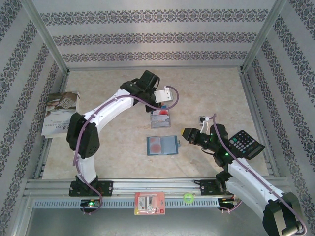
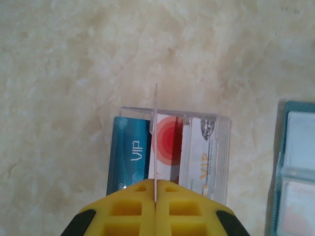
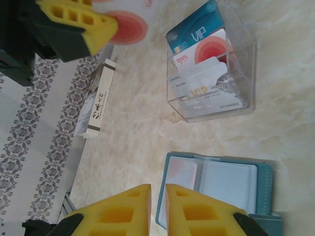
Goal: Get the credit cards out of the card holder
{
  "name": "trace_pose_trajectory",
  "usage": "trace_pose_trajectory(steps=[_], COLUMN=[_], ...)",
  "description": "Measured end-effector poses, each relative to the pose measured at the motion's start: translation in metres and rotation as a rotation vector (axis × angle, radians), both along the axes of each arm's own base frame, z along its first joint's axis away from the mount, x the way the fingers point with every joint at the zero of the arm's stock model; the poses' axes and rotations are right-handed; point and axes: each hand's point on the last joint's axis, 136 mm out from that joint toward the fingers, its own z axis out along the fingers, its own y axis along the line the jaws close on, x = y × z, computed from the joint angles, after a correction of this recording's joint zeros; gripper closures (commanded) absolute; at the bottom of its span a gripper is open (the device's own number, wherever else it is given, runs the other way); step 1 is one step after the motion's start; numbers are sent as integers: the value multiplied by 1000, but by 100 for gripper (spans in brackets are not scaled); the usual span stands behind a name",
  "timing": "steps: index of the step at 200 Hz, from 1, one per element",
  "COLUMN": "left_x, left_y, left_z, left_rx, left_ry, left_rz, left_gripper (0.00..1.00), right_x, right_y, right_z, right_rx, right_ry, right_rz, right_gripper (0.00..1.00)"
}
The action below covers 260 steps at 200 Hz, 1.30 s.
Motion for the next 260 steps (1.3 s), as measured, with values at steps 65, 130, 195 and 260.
trace_pose_trajectory(steps=[65, 130, 195, 260], left_x=[5, 10, 19, 16], left_y=[-4, 4, 12, 11], left_z=[-21, -55, -62, -67], left_rx=[74, 162, 220, 216], left_ry=[57, 89, 56, 65], left_rz=[-57, -53, -30, -36], left_gripper=[100, 100, 100, 100], right_x=[2, 5, 6, 7], right_y=[-5, -9, -10, -11], right_z=[-4, -10, -10, -10], right_rx=[-5, -10, -7, -4], right_ry=[16, 40, 45, 46], right_rz=[-18, -31, -32, -34], right_gripper=[84, 84, 84, 83])
